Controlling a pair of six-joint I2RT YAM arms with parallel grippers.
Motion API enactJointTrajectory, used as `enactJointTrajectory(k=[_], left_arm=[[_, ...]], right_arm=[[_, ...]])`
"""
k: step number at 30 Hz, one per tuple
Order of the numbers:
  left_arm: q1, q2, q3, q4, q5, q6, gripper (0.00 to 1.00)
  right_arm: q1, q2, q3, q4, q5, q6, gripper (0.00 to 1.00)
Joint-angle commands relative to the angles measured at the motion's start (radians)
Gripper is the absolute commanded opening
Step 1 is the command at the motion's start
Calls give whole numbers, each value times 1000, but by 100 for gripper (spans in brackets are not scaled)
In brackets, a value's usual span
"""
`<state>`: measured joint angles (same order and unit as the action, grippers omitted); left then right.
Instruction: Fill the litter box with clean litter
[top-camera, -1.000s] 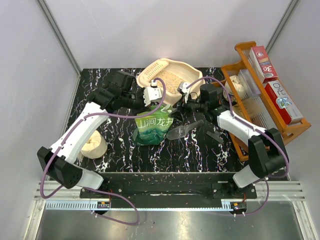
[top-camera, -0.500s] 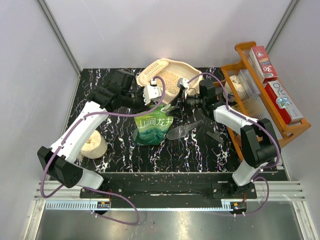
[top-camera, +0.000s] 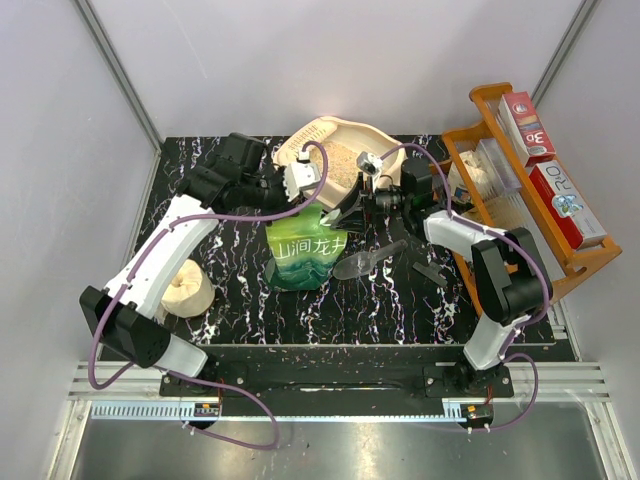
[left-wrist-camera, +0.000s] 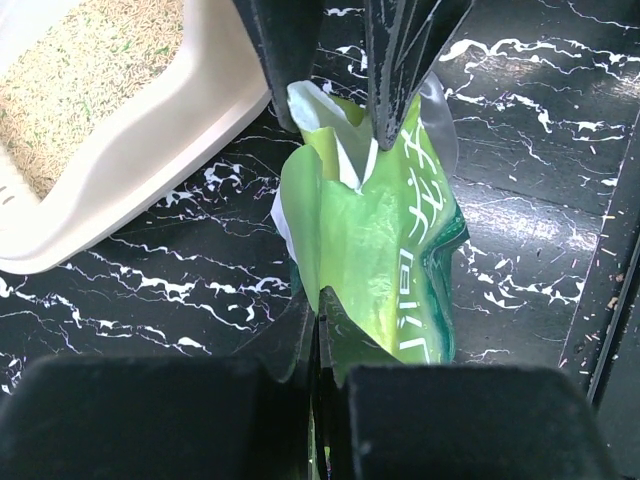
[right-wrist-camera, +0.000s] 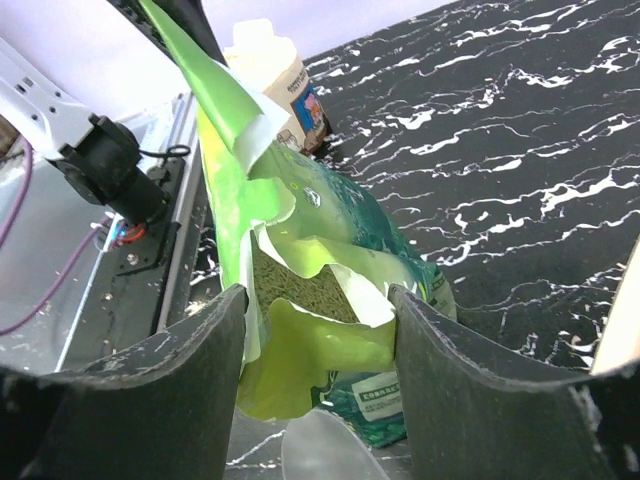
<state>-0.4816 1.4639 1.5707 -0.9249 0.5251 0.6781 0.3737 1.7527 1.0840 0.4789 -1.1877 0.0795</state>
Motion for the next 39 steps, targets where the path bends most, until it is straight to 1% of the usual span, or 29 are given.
enactJointTrajectory(k=[1, 2, 5, 11, 15, 25, 30, 33, 39], left_arm=[[20, 9, 35, 3, 7, -23, 0], [20, 9, 37, 4, 10, -25, 0], [26, 9, 35, 4, 19, -26, 0], [32, 9, 31, 8, 30, -29, 0], [37, 6, 26, 26, 7, -38, 0], [46, 6, 9, 44, -25, -35, 0], [46, 4, 9, 43, -25, -38, 0], [46, 3, 9, 44, -27, -41, 0], [47, 1, 8, 44, -27, -41, 0]], right_arm=[[-9, 24, -30, 225, -39, 187, 63], [-9, 31, -33, 274, -49, 237, 62], [-9, 53, -47, 345, -50, 301, 63], [-7, 60, -59, 353, -65, 295, 66], [-9, 51, -70, 346, -82, 279, 67], [-7, 42, -118, 435, -110, 345, 70], [-4, 41, -131, 435, -60, 325, 67], [-1, 45, -136, 458, -15, 328, 65], [8, 68, -137, 510, 25, 356, 61]])
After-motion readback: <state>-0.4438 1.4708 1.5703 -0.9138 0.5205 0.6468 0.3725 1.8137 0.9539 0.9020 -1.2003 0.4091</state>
